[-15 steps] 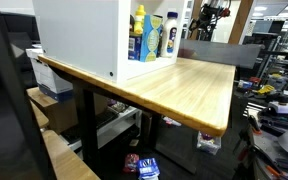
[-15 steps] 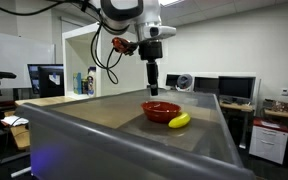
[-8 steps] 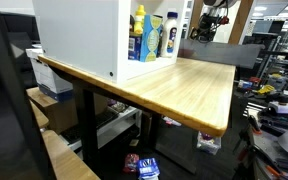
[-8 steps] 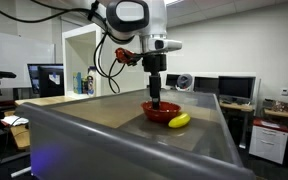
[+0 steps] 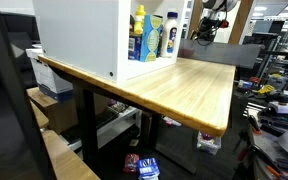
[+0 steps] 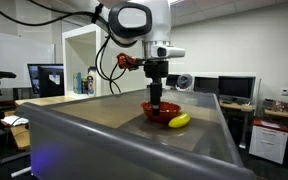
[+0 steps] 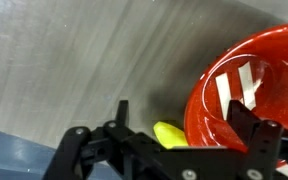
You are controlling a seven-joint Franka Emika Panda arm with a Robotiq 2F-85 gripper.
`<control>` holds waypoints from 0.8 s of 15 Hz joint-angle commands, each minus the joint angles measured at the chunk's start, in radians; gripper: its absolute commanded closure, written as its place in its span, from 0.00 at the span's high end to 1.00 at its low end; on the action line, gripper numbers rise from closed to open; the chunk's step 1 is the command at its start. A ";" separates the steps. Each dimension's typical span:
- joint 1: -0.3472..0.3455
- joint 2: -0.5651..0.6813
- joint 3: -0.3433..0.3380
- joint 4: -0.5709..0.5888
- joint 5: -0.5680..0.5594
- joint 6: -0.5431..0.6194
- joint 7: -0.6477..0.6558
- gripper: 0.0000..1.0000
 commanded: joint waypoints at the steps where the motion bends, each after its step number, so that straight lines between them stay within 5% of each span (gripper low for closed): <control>1: -0.028 0.039 -0.002 0.052 0.098 -0.047 -0.013 1.00; 12: -0.059 0.090 -0.028 0.105 0.220 -0.071 0.135 1.00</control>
